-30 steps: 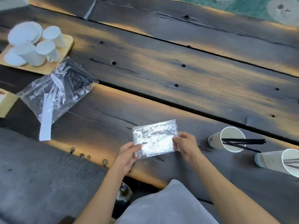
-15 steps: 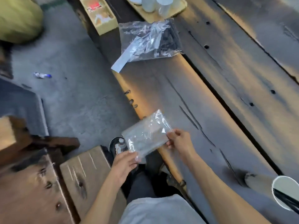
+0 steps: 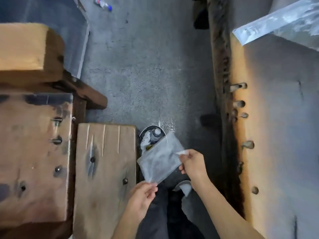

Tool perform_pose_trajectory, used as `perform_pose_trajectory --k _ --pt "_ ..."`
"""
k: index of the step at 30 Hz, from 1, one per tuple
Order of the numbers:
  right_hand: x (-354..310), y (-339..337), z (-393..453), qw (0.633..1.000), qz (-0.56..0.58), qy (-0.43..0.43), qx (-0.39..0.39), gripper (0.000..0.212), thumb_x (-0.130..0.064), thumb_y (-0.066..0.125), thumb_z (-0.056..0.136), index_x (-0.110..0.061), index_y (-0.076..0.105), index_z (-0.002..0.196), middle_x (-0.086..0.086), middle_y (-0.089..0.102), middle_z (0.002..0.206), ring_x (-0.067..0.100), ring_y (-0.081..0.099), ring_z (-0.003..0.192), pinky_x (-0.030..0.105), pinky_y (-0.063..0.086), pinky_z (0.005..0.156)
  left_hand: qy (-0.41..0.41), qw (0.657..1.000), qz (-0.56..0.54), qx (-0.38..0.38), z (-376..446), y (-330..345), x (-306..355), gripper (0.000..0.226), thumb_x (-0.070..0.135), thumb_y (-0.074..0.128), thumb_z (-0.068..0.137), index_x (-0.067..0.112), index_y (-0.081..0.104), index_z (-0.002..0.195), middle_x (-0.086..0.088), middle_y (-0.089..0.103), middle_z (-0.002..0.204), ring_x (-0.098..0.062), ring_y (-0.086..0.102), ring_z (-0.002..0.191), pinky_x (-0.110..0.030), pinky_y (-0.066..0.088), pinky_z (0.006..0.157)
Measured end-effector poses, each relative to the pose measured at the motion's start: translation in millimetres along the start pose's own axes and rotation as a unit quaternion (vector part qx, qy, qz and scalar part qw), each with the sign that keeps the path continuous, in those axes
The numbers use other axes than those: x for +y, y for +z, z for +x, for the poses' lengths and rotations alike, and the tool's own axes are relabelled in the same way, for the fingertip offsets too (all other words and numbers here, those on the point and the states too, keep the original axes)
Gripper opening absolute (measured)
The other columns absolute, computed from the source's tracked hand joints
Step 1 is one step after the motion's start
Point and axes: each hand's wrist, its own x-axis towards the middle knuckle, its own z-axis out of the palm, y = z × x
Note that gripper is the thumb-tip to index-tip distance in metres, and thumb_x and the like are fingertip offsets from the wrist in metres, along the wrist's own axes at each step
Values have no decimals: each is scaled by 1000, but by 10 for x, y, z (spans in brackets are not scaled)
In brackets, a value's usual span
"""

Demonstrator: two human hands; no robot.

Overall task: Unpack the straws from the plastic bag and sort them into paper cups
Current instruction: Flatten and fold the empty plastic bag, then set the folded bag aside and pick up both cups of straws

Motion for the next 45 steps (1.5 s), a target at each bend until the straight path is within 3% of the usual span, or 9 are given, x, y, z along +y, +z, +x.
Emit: perform_pose_trajectory --k 5,13,16,21,29,31,34,37,45 --pt "409 434 939 996 -86 19 1 15 -8 54 96 -4 65 87 7 57 56 16 50 43 31 40 46 -62 996 -60 15 890 -18 -199 11 -7 56 93 -7 64 86 -14 66 61 -11 55 40 -15 42 37" --pt "763 1040 2090 984 -178 1 -29 26 -4 55 94 -17 64 73 0 54 54 11 45 39 19 34 38 -101 979 -175 30 2008 77 -382 16 -4 51 96 -3 61 84 -10 65 58 -10 56 38 -14 43 36" --pt "823 1246 2352 980 -187 -5 -62 13 -6 55 94 -11 67 92 4 63 65 13 53 45 19 36 40 -108 971 -211 35 2290 71 -446 11 3 53 98 -2 61 92 -13 68 68 -13 63 41 -16 49 39" --pt "778 1258 2203 987 -130 23 -86 7 -10 56 97 -17 54 97 8 62 81 22 58 62 28 44 48 -164 979 -117 11 2229 26 -456 27 27 55 100 0 60 100 -16 67 86 -21 66 51 -17 47 38" --pt "253 571 1029 999 8 -41 -31 24 -4 52 94 -10 61 115 -1 68 85 19 67 79 24 55 65 161 973 167 20 1092 500 250 15 8 54 97 13 65 106 -9 70 97 -26 66 84 -29 54 70" --pt "-15 287 648 995 23 -96 11 22 -14 58 93 -19 65 114 -3 71 97 17 69 92 34 55 84 284 930 235 -2 675 716 493 18 10 58 96 20 62 110 0 68 105 -23 65 102 -19 52 83" --pt "-479 -172 15 979 59 -183 73 28 -14 60 93 -19 63 121 -1 69 111 5 64 95 17 48 86 426 839 337 -38 -76 1078 874 42 23 60 95 27 49 136 6 54 135 -3 54 116 2 35 87" --pt "-803 -705 -690 954 51 -252 153 39 -23 59 93 -22 55 132 -2 61 128 9 58 115 14 43 95 546 723 415 -78 -948 1438 1117 62 35 57 96 31 30 152 8 30 158 -4 24 145 -22 20 115" --pt "-684 -2049 -2219 843 -68 -259 466 79 -50 49 90 -22 17 156 -3 16 165 22 6 153 43 9 118 730 390 544 -139 -2974 2307 920 85 63 43 86 32 9 157 -1 -1 168 -19 -4 154 -42 5 122"
